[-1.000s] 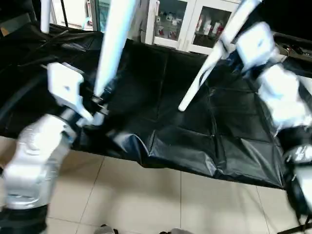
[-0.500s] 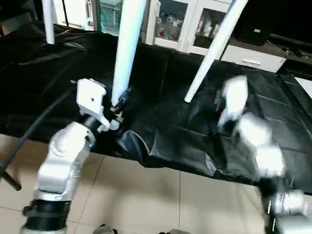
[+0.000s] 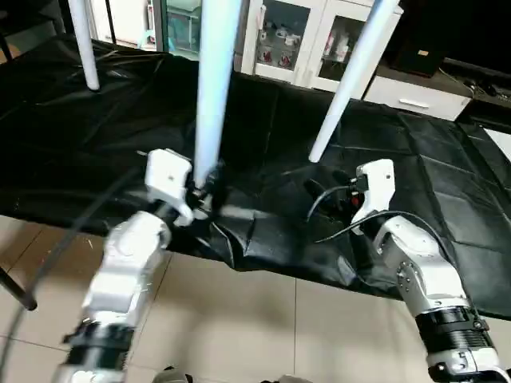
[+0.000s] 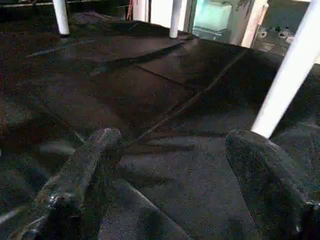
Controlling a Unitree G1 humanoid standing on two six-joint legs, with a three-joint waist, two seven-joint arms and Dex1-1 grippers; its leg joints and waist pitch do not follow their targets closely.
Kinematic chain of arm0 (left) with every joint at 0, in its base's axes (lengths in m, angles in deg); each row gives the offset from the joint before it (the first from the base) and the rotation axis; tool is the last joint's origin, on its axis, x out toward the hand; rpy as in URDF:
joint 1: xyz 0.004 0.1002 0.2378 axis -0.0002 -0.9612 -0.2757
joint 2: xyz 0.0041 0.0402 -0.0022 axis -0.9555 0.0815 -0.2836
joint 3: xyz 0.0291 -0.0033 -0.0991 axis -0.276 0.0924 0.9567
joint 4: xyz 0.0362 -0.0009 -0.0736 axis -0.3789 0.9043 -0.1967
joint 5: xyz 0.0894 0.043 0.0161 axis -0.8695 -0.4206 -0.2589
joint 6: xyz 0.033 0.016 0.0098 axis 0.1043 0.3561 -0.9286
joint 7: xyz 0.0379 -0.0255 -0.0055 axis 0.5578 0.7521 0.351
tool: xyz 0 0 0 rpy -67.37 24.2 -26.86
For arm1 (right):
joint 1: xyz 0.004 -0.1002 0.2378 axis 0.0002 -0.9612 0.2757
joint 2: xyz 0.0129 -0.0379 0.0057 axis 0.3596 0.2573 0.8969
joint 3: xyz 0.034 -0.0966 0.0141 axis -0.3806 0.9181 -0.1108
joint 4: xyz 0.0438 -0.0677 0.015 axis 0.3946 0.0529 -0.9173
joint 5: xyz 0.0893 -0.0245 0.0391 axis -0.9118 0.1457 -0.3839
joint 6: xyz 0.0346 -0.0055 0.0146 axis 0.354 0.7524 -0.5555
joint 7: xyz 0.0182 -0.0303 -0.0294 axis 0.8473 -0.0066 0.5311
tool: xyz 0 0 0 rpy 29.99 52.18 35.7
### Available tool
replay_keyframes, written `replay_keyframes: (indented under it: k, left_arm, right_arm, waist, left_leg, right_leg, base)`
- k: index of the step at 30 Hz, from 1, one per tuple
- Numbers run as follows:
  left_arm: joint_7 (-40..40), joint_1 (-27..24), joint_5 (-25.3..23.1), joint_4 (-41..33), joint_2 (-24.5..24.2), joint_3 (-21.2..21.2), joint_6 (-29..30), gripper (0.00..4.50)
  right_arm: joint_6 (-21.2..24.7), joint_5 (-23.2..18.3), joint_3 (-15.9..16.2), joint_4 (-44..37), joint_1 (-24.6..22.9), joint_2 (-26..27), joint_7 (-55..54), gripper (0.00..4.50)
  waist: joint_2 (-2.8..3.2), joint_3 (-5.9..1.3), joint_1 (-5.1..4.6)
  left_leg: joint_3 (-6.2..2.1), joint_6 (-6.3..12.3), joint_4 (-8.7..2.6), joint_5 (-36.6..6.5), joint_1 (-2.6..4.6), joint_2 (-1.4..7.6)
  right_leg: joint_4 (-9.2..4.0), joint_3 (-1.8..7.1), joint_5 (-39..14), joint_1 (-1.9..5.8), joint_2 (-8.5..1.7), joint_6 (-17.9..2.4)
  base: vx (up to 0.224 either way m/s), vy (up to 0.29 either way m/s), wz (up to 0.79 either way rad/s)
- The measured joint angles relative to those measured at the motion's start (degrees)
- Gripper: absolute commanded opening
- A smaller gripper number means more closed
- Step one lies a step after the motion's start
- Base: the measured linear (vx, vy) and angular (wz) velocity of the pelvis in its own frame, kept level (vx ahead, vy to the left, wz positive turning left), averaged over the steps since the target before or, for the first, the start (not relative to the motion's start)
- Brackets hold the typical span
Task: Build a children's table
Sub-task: Flip table
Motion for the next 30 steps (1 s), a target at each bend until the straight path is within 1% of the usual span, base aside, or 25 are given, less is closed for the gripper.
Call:
replay_keyframes:
  k: [6,9,13,16,19,22,25,28,30]
  left_arm:
    - [-0.28,2.62,-1.2,6.58,1.93,-0.99,-3.71,1.57]
    - [-0.34,4.97,-1.75,10.16,2.98,-1.56,-4.63,1.57]
    - [-0.83,8.71,-2.84,16.11,5.34,-2.6,-6.3,1.57]
    - [-1.77,9.79,-3.06,18.09,7.37,-3.14,-6.87,1.57]
    - [-4.06,10.53,-2.59,18.74,9.91,-4.94,-5.89,1.57]
    - [-7.79,10.53,-1.92,18.7,10.96,-7.43,-4.79,1.57]
    - [-10.35,10.53,-1.73,18.58,12.6,-9.36,-4.35,1.57]
    - [-10.8,10.54,-1.77,18.65,13.71,-10.08,-4.27,1.57]
    - [-10.75,10.54,-2.1,18.9,13.74,-10.09,-4.37,1.57]
  right_arm:
    - [1.2,0.42,-0.43,-0.7,-0.16,0.36,-2.39,3.64]
    - [1.48,0.5,-0.44,-2.02,-0.29,0.76,-2.74,3.64]
    - [2.33,1.55,-0.43,-3.38,-1.53,0.76,-3.75,3.64]
    - [2.96,2.31,-0.53,-3.37,-2.25,0.16,-4.94,3.64]
    - [3.11,2.69,-1.17,-3.37,-2.28,-0.4,-6.31,3.64]
    - [3.2,3.73,-1.88,-3.39,-2.35,-0.84,-7.25,3.64]
    - [3.31,4.23,-2.85,-3.39,-2.74,-1.28,-8.41,3.64]
    - [3.41,4.23,-2.84,-3.39,-2.76,-1.26,-8.74,3.64]
    - [3.42,4.24,-2.84,-3.39,-2.78,-1.26,-8.81,3.64]
  waist:
    - [0.0,0.0,0.03]
    - [0.01,0.0,0.16]
    - [0.0,-0.01,0.36]
    - [0.01,0.0,0.31]
    - [0.14,0.01,0.58]
    - [0.33,0.02,0.74]
    - [0.49,0.03,1.32]
    - [0.7,0.01,1.49]
    - [0.71,0.02,1.53]
  left_leg:
    - [0.0,0.0,0.0,0.0,-0.01,0.0]
    - [0.0,0.0,0.0,0.0,-0.01,0.0]
    - [0.0,0.0,0.0,0.0,0.0,-0.02]
    - [0.01,0.0,0.0,0.0,0.0,-0.03]
    - [0.01,0.0,0.0,0.0,-0.01,-0.03]
    - [0.01,0.0,-0.05,0.0,-0.01,-0.03]
    - [0.01,0.0,-0.1,0.0,-0.01,-0.03]
    - [0.05,0.01,-0.24,0.0,0.01,-0.03]
    - [0.05,0.01,-0.33,0.0,0.05,-0.03]
  right_leg:
    - [0.0,-0.01,0.01,0.0,0.0,0.01]
    - [0.0,-0.01,0.01,0.02,-0.01,0.01]
    - [-0.05,-0.01,0.01,0.1,-0.07,0.01]
    - [-0.11,-0.02,0.02,0.12,-0.07,0.02]
    - [-0.16,-0.05,0.03,0.19,-0.09,0.02]
    - [-0.19,-0.06,0.06,0.2,-0.09,-0.03]
    - [-0.21,-0.05,0.12,0.2,-0.09,-0.13]
    - [-0.27,-0.05,0.13,0.19,-0.09,-0.14]
    - [-0.28,-0.06,0.13,0.18,-0.08,-0.14]
  base:
    - [0.0,0.0,0.0]
    - [0.0,0.0,0.0]
    - [0.0,0.0,0.0]
    - [0.0,0.0,0.0]
    - [0.0,0.0,0.0]
    - [0.0,0.0,0.0]
    - [0.0,0.0,0.0]
    - [0.0,0.0,0.0]
    - [0.0,0.0,0.0]
